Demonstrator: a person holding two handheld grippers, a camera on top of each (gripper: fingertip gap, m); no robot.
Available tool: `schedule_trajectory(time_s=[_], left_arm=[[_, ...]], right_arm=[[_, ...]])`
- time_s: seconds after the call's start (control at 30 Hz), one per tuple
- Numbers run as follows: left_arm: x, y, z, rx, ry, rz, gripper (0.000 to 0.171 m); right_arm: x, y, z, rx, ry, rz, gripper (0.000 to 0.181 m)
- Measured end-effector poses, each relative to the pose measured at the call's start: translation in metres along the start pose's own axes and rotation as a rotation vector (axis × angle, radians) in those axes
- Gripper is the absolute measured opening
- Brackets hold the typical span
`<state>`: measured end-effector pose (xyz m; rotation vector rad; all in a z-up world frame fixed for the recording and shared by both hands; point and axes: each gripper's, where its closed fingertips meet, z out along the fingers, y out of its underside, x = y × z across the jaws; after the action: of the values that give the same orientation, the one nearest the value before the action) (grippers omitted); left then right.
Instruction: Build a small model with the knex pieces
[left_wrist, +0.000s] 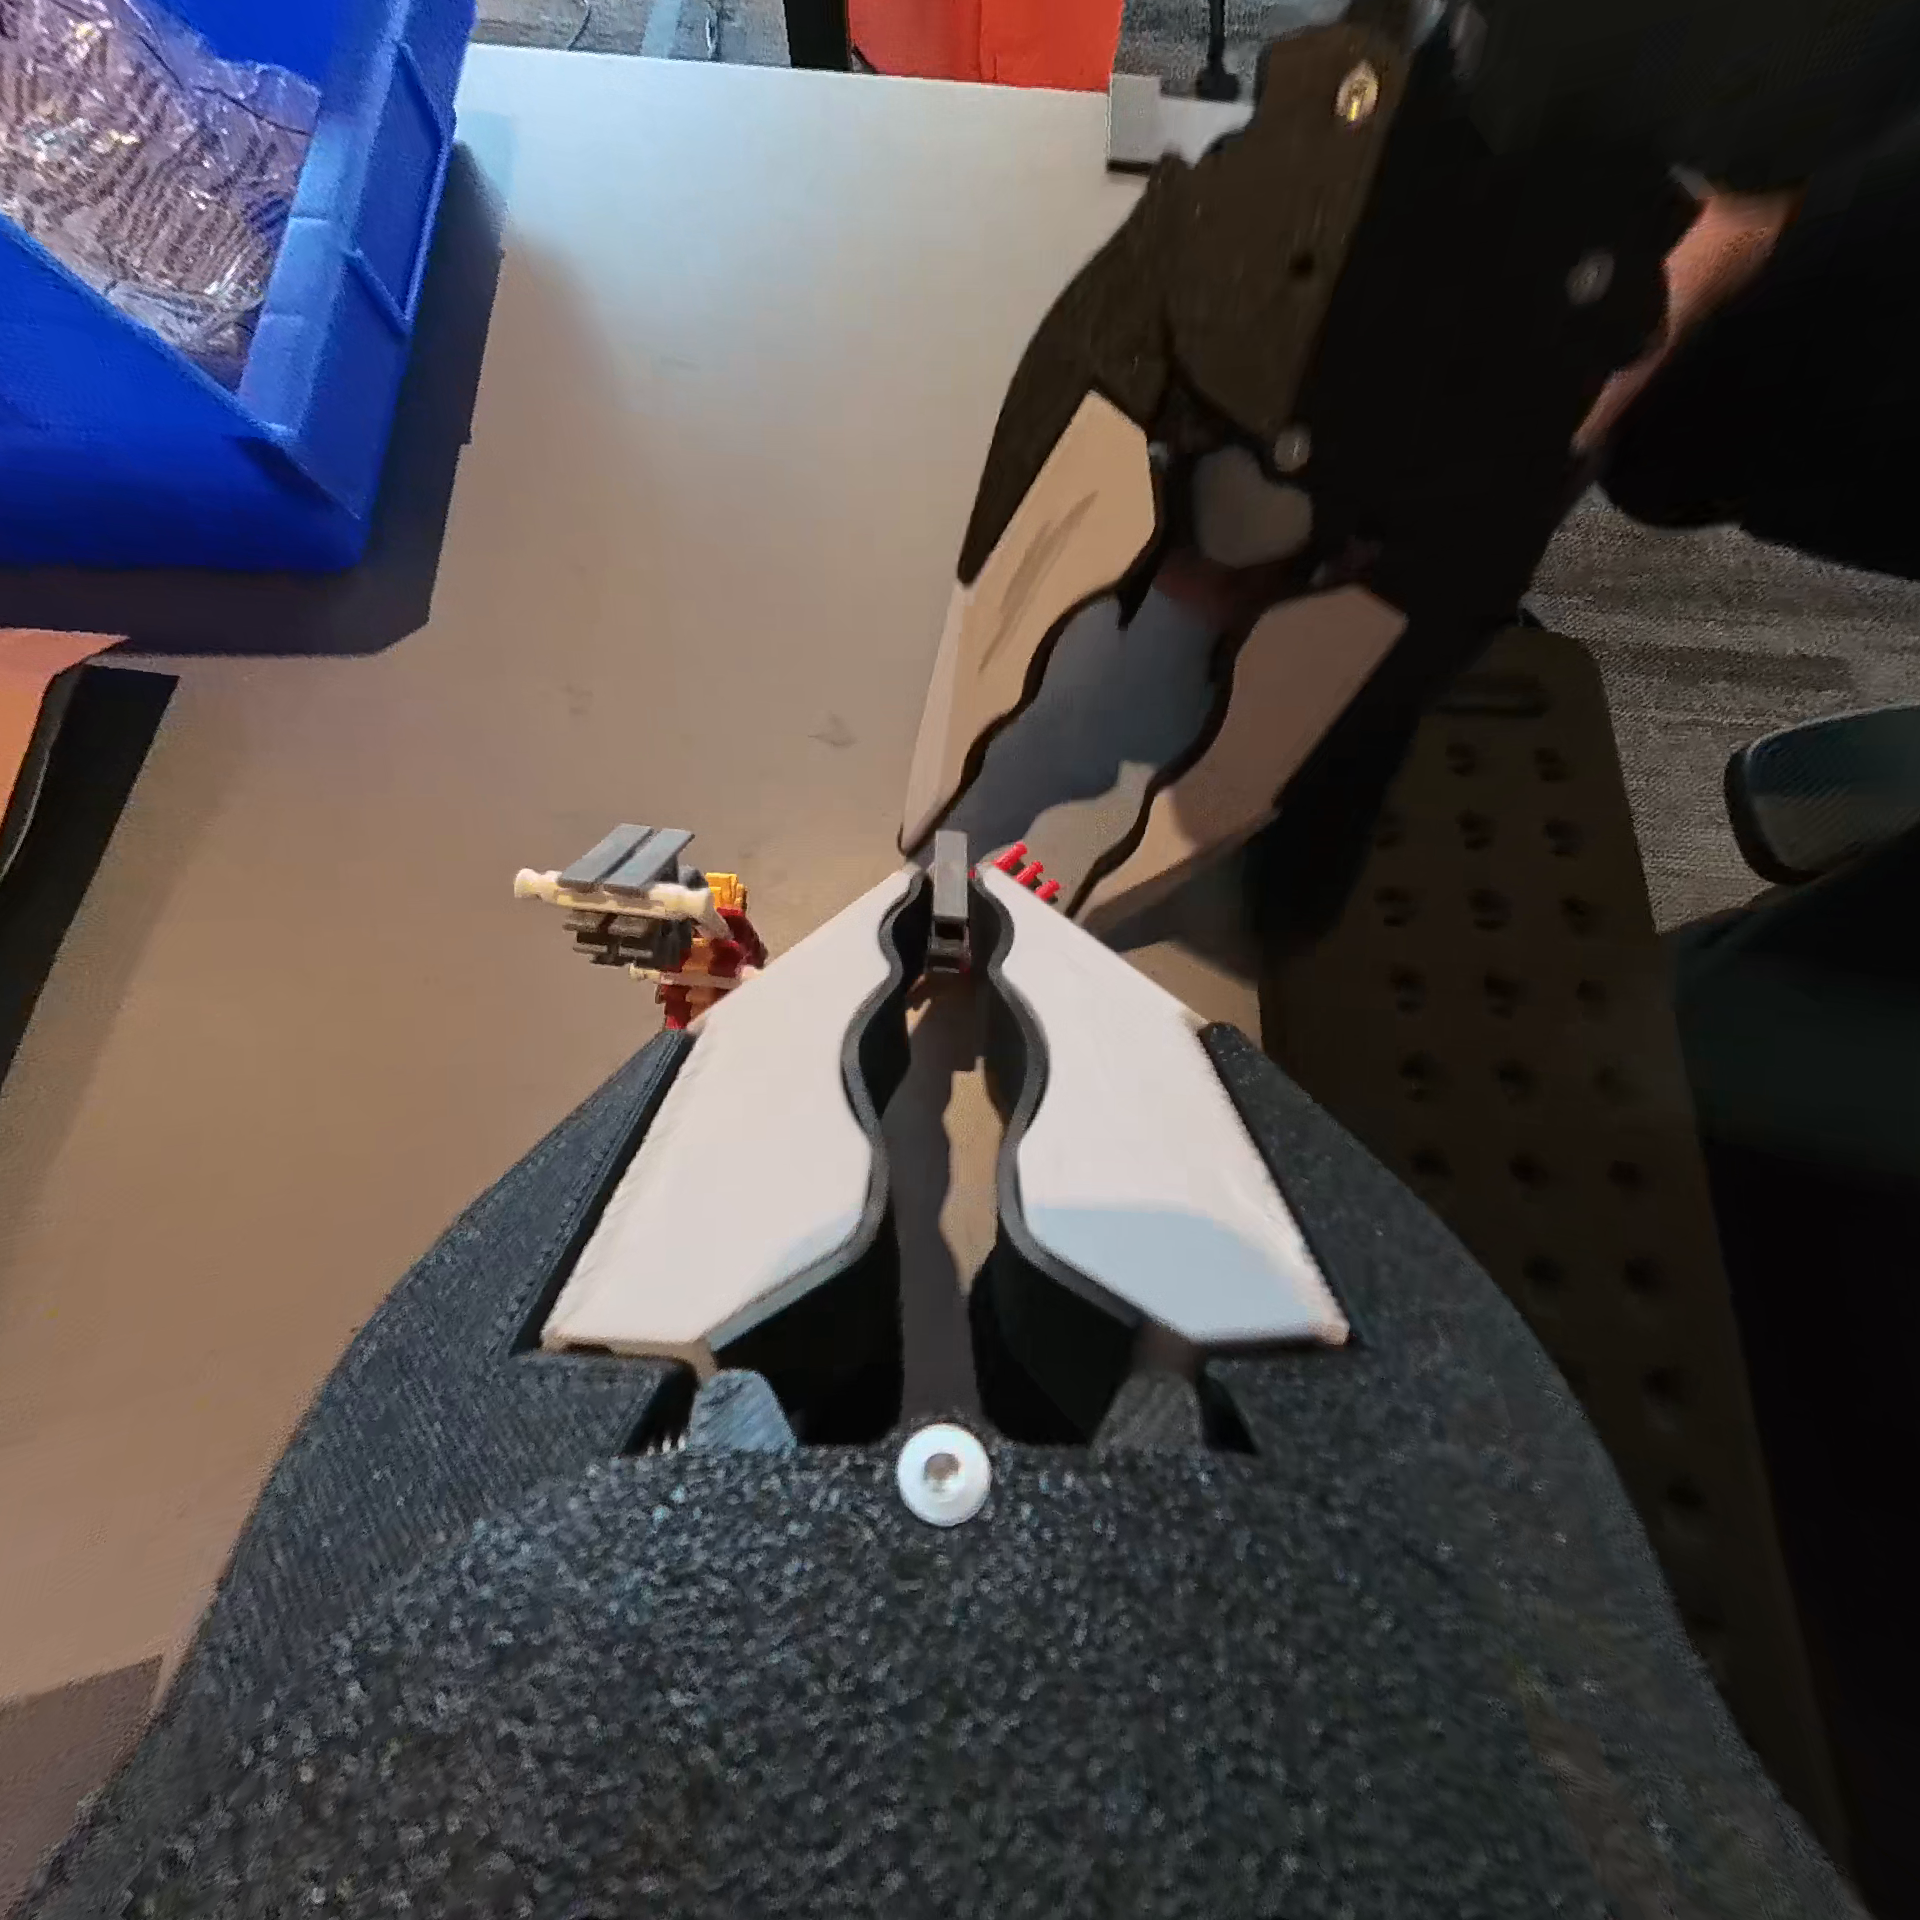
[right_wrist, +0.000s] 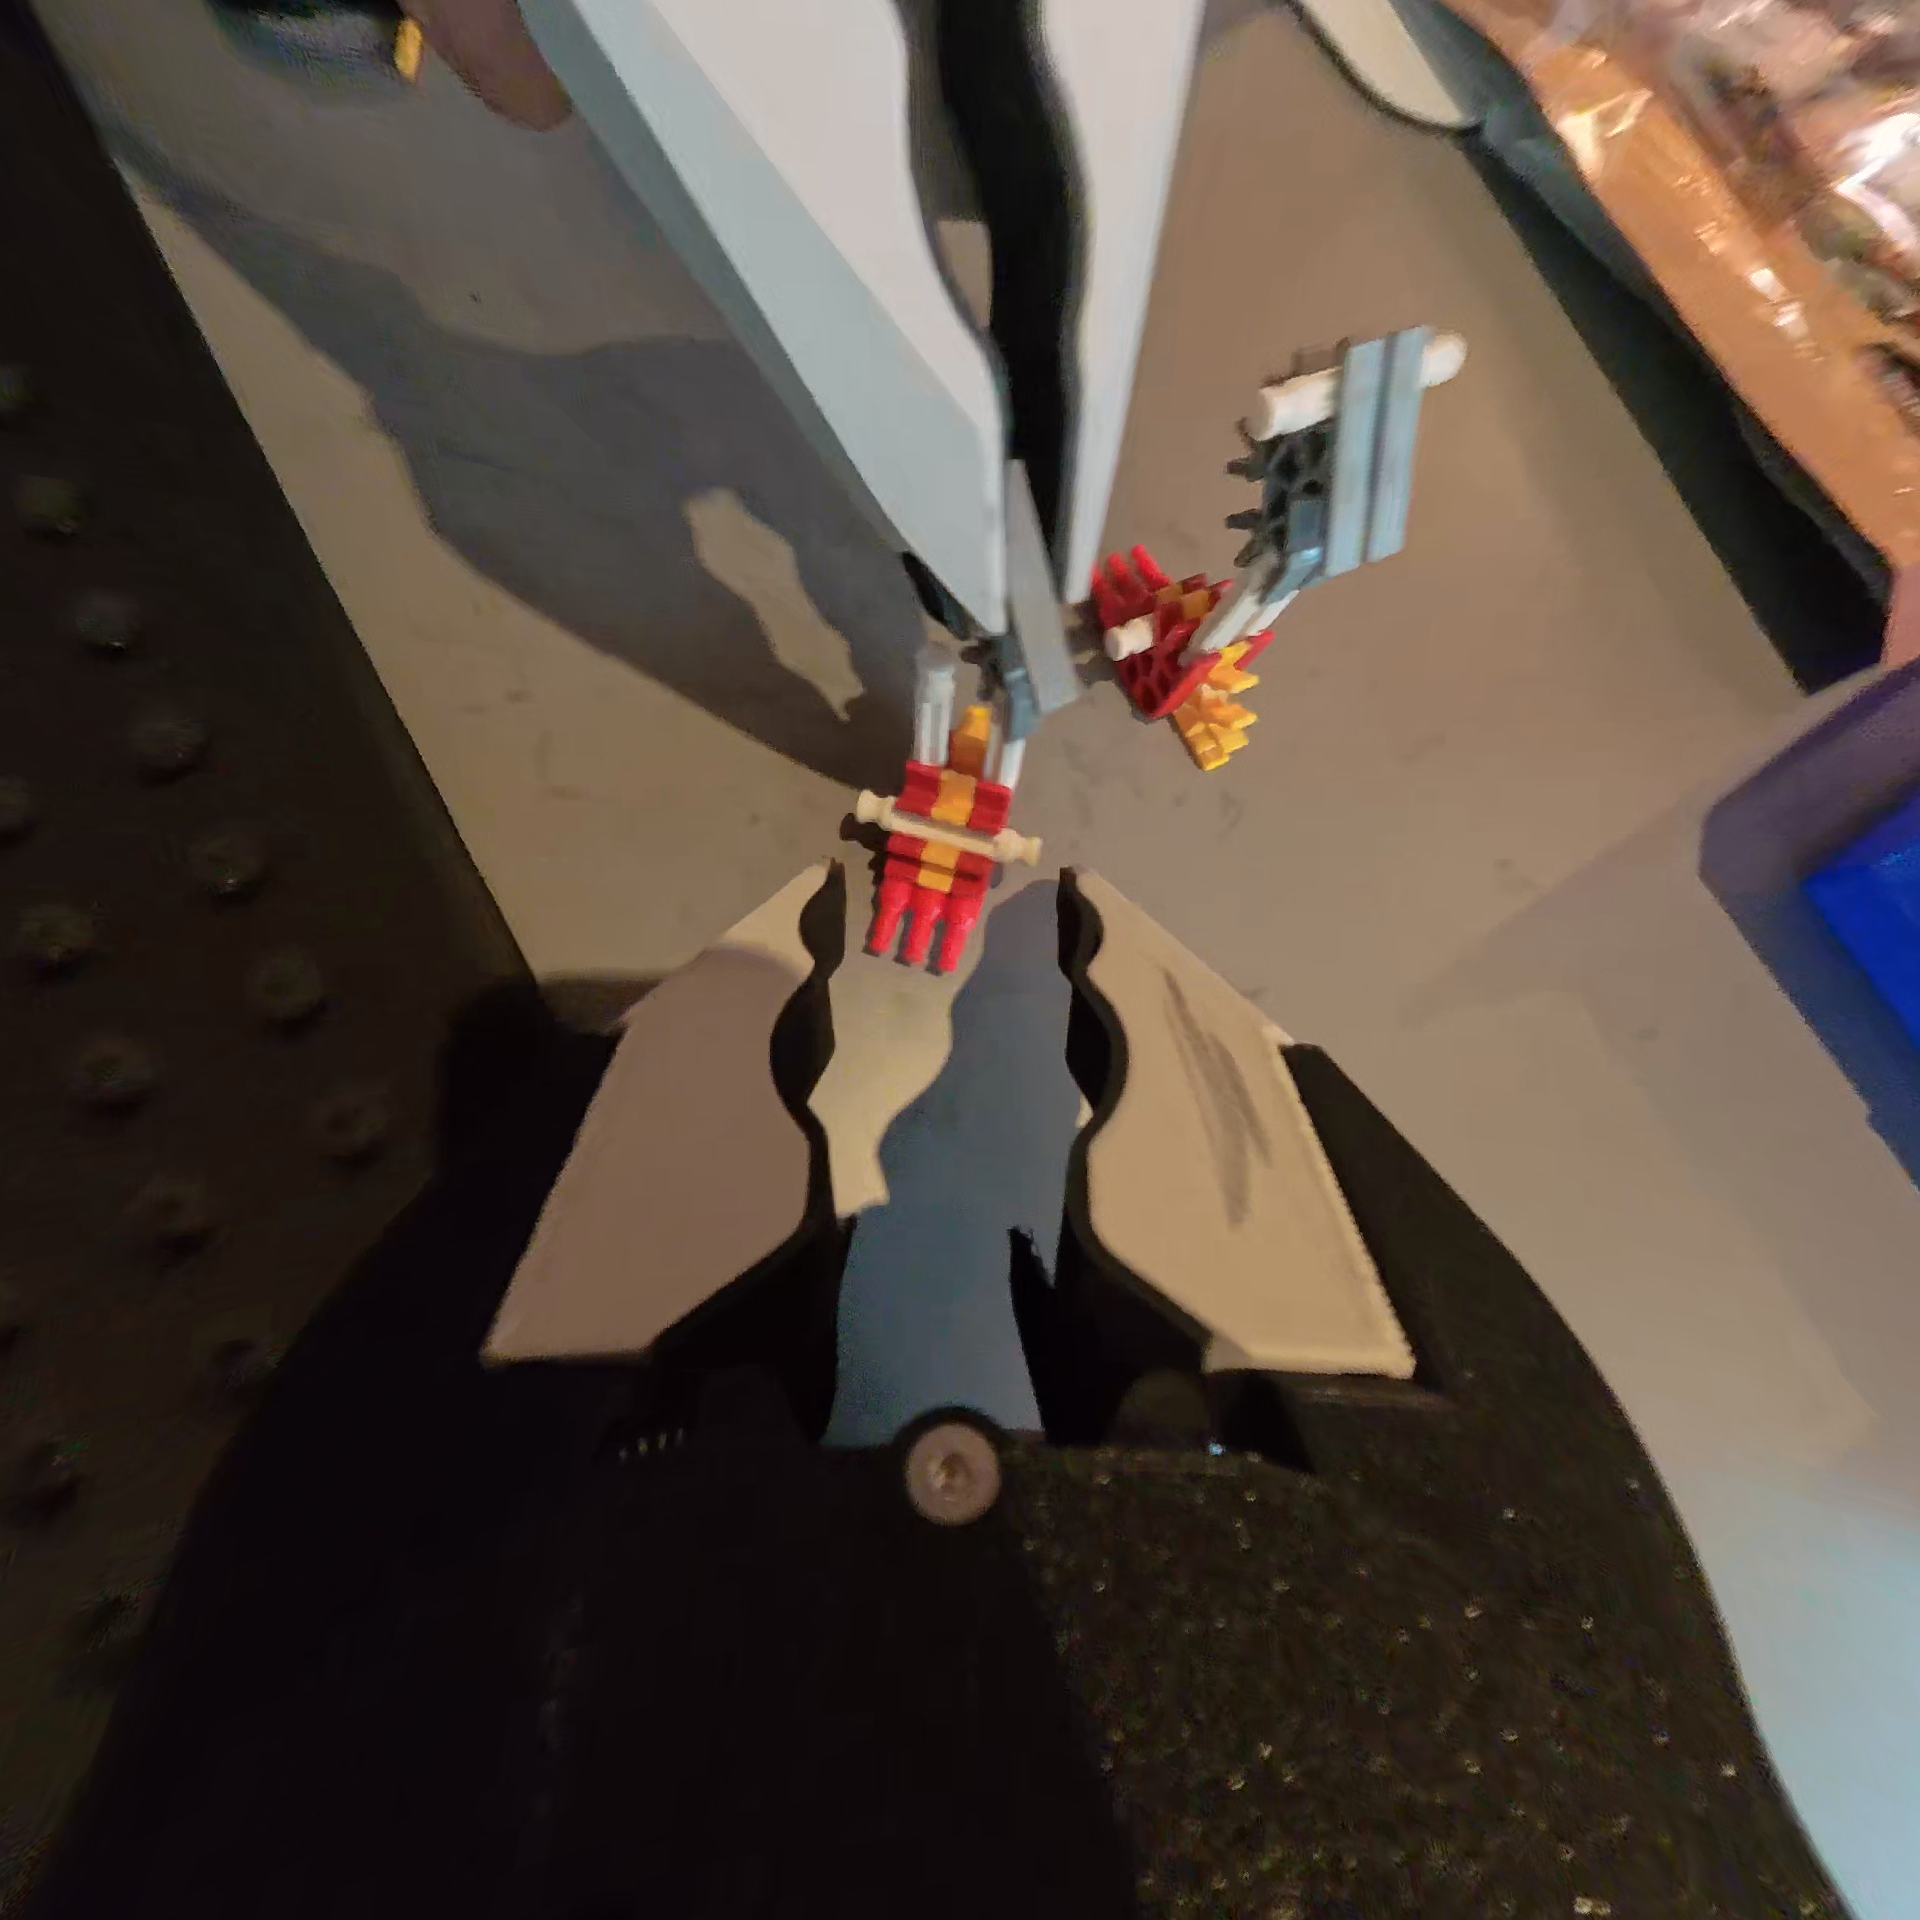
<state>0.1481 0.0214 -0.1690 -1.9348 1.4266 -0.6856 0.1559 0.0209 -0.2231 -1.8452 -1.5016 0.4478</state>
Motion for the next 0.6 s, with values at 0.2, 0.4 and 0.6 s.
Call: schedule_trajectory(time_s=[0.2,0.4,0.6], left_arm=[[0.001,-0.0015,0.0023,-0.006,0.001,0.038,0.006],[0.0035,0.0037,-0.0021,-0.048,0.077,0.253,0.007],[0.0071,0.0072,-0.0054,-0.088,0.175,0.398,0.006]], right_arm=[[-0.006,-0.0052,0.007,0.024,-0.069,0.009,0.029],[-0.0096,-0.0072,0.0082,0.04,-0.168,-0.104,0.029],[-0.012,-0.0088,0.0089,0.043,-0.255,-0.209,0.028]])
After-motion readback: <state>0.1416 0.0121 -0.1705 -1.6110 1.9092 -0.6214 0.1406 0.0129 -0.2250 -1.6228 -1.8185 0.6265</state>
